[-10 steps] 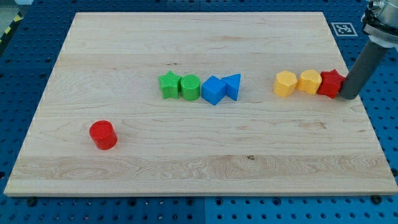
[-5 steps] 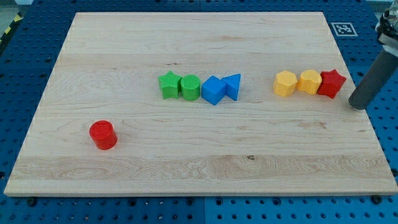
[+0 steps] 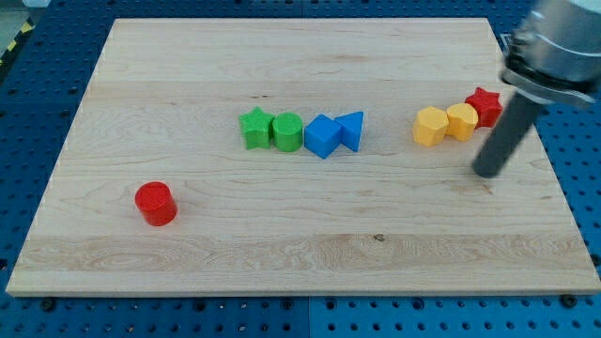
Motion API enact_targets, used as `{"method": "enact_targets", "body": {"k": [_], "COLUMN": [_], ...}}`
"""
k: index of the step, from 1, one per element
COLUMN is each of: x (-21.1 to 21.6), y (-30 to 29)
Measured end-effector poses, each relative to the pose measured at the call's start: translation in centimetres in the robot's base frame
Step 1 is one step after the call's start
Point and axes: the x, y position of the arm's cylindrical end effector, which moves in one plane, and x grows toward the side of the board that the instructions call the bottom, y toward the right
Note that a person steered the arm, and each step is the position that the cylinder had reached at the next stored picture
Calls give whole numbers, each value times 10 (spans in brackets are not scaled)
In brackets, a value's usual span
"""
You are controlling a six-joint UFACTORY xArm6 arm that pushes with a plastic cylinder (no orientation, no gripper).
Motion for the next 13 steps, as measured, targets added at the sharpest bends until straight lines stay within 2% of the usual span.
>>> {"method": "enact_targets", "body": {"k": [1, 4, 7, 8, 9, 10, 11, 12, 13], "x": [-20, -17, -42, -17, -9, -42, -43, -38, 3], "y": [-15, -15, -29, -26, -21, -16, -16, -16, -16]}}
